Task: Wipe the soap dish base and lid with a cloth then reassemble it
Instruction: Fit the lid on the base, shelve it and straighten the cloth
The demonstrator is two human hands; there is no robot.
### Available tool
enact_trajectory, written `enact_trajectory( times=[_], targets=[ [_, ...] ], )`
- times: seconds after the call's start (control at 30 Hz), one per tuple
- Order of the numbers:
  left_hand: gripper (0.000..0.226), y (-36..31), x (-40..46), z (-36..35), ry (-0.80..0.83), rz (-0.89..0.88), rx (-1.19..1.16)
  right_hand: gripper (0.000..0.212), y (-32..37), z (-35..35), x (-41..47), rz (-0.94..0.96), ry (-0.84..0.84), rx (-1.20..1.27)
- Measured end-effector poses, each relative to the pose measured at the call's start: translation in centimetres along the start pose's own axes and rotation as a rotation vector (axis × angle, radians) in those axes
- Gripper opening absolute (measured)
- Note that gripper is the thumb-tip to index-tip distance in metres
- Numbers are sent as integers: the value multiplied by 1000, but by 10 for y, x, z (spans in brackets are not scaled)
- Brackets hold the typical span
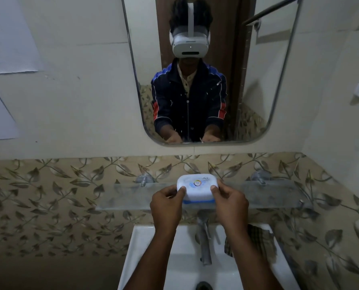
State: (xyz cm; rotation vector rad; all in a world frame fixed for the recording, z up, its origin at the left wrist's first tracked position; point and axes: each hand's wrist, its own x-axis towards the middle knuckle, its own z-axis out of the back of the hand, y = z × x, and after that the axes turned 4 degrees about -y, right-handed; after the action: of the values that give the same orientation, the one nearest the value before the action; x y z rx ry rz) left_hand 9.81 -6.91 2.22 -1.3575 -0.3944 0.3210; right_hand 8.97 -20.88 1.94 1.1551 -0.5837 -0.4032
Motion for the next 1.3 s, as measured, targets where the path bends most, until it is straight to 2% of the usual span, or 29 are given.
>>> enact_trajectory(
  times=[0.33, 0.57, 0.8, 0.9, 1.0, 1.07, 1.13, 1.3],
  targets=[
    [34, 1, 4, 2, 17, -2, 82, 27, 5, 0, 1, 98, 25, -273],
    [32, 1, 2, 2, 0, -23, 97, 30, 5, 4, -1, 127, 62, -281],
    [30, 11, 3, 9, -44, -32, 90, 41, -2, 15, -8, 77, 89, -111],
    [31, 15, -1, 13, -118, -2, 13, 39, -13, 23, -14, 70, -25, 8],
    [16, 19, -28, 12, -209, -73, -86, 36, -29, 34, -26, 11, -89, 203],
    [15, 22, -62, 3, -162, -125, -140, 25, -35, 43, -38, -42, -95, 302],
    [18, 33, -97, -13, -29, -121, -158, 24, -41, 51, -49, -73, -90, 311],
    [16, 72, -149, -52, 243, 37, -163, 24, -75, 73, -68, -147, -30, 245]
  ],
)
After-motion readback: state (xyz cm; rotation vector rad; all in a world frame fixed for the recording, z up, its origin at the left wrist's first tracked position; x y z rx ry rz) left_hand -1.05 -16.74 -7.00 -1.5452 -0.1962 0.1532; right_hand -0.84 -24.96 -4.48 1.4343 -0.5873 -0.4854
